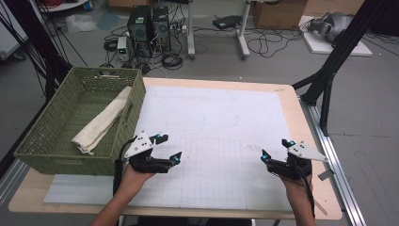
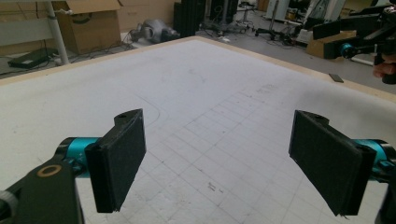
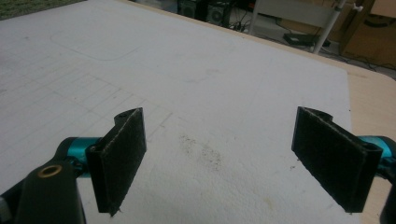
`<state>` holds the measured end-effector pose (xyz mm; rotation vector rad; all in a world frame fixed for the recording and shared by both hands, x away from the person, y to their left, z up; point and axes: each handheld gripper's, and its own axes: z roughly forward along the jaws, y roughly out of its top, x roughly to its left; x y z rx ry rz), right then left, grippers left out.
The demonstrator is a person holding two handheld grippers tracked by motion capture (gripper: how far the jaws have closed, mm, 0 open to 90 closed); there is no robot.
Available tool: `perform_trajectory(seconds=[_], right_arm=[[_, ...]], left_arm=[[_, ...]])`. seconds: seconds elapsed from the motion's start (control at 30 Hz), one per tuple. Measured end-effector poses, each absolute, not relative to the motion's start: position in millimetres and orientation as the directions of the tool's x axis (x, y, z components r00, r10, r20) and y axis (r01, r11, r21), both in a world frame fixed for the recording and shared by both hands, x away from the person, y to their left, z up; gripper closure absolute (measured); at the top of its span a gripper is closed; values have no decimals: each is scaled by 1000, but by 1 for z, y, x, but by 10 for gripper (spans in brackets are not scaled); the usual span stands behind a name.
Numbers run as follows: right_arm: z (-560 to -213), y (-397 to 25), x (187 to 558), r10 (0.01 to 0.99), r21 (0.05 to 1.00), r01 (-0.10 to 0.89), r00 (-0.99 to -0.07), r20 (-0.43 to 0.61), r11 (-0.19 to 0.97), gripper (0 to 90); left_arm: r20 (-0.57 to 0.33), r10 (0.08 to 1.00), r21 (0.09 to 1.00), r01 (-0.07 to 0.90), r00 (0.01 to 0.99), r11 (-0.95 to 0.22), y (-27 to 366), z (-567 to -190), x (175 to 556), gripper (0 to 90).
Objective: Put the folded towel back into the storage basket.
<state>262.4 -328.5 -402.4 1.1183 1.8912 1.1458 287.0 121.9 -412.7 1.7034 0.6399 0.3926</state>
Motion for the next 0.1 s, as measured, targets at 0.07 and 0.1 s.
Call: perform_trajectory(seconds=[0.07, 0.1], right_arm=[[-402, -329, 262, 902, 910, 332, -422, -91, 247, 163], [-402, -329, 262, 902, 911, 330, -422, -92, 248, 163]], left_arm=[[-82, 607, 970, 203, 791, -134, 122, -413, 287, 191], [-80, 607, 970, 203, 791, -137, 122, -413, 288, 191]])
